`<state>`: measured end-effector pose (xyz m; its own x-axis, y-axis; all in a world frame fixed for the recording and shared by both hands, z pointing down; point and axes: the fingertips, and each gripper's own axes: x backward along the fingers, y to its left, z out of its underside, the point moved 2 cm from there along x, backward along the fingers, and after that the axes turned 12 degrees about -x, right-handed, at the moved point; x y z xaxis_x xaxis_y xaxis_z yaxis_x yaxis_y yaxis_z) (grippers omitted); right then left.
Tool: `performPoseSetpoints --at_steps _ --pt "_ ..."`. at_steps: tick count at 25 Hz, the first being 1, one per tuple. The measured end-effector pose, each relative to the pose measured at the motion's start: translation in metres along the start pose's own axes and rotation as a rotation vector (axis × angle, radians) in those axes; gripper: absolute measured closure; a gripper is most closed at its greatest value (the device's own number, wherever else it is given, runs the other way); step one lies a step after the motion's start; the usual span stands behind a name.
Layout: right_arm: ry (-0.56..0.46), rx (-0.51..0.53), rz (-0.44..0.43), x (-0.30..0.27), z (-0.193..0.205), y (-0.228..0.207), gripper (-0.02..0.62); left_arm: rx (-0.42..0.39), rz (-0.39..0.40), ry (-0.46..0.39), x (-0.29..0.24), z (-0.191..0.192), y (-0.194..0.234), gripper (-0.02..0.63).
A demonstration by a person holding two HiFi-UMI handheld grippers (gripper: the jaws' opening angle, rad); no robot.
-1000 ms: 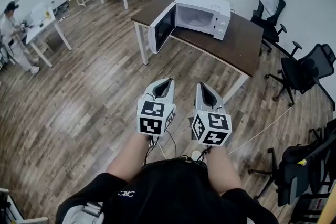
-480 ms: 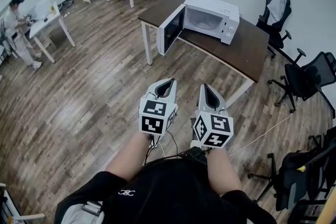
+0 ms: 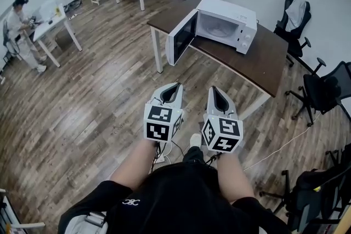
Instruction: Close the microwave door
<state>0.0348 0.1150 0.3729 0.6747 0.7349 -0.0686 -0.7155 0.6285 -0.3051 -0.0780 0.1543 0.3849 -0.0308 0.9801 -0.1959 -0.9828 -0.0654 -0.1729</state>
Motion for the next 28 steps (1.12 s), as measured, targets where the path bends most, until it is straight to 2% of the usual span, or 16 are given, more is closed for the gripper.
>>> performPoseSetpoints --at_steps 15,22,28 --pt "0.025 -0.004 -0.008 -0.132 -0.026 -0.07 0.586 0.006 -0.008 0.019 -0.14 -0.017 0.041 0.598" --pt "0.055 -0.009 -0.047 -0.192 -0.043 -0.105 0.586 0.008 -0.028 0.06 -0.214 -0.025 0.056 0.598" --pt "0.062 -0.007 -0.086 -0.252 -0.063 -0.135 0.586 0.0 -0.074 0.059 -0.271 -0.044 0.073 0.598"
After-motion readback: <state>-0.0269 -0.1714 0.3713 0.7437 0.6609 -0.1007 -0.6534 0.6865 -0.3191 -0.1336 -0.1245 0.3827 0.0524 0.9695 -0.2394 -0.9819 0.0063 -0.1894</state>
